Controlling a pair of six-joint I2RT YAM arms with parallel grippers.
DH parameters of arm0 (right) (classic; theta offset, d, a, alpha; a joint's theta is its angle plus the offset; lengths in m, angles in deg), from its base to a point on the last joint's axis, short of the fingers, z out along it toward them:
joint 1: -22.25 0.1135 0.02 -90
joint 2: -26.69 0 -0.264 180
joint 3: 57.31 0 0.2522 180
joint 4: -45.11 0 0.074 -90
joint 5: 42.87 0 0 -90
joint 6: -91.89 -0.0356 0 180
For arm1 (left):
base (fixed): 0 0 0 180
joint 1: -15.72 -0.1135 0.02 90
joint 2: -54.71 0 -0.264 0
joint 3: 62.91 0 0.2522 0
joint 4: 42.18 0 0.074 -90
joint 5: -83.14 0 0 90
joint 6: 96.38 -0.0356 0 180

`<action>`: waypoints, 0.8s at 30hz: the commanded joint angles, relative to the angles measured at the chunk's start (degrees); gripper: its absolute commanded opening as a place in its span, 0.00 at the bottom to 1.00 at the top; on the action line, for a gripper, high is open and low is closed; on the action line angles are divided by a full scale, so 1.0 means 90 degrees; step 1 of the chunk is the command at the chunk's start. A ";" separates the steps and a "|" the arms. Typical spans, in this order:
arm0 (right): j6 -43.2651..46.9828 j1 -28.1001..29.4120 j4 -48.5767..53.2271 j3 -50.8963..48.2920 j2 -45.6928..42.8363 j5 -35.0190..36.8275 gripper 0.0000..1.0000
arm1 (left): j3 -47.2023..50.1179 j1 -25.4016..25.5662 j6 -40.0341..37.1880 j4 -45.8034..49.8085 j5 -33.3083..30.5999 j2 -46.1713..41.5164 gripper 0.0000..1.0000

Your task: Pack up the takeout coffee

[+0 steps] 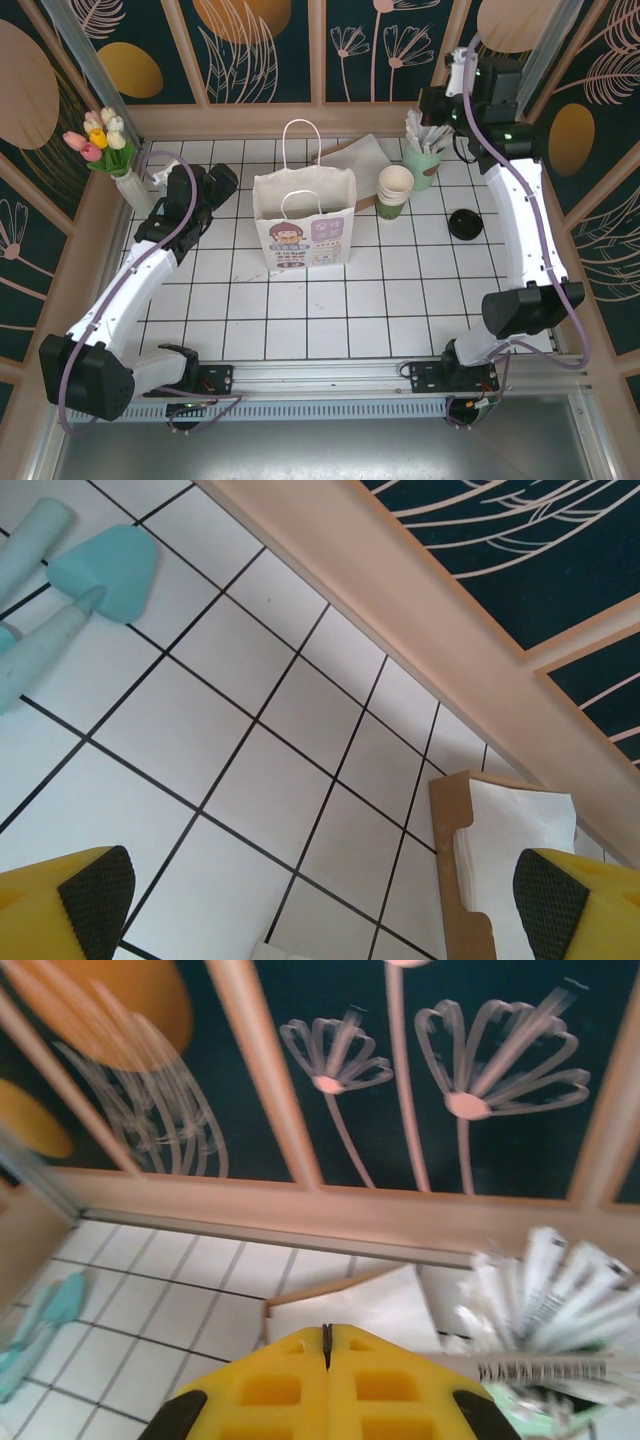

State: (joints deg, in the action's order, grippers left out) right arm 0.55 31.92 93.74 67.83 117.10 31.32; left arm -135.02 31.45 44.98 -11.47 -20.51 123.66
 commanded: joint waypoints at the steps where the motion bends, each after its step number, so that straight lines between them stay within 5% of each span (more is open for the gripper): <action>1: 0.0080 0.0327 0.0318 0.0562 -0.0330 -0.0329 0.00 | 0.0066 -0.0045 0.0134 0.0009 0.0228 0.0182 0.99; 12: -0.1027 0.0888 0.0802 0.0565 -0.1273 -0.1786 0.00 | 0.0013 -0.0032 -0.0053 0.0036 0.0874 0.0356 0.99; 24: -0.0897 0.0993 0.1169 0.0031 -0.1699 -0.3795 0.00 | 0.0003 -0.0037 -0.0302 0.0245 0.1551 0.0466 0.98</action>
State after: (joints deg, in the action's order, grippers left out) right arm -8.50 39.94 102.09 69.90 100.56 4.13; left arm -135.02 31.47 44.23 -11.23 -8.57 127.74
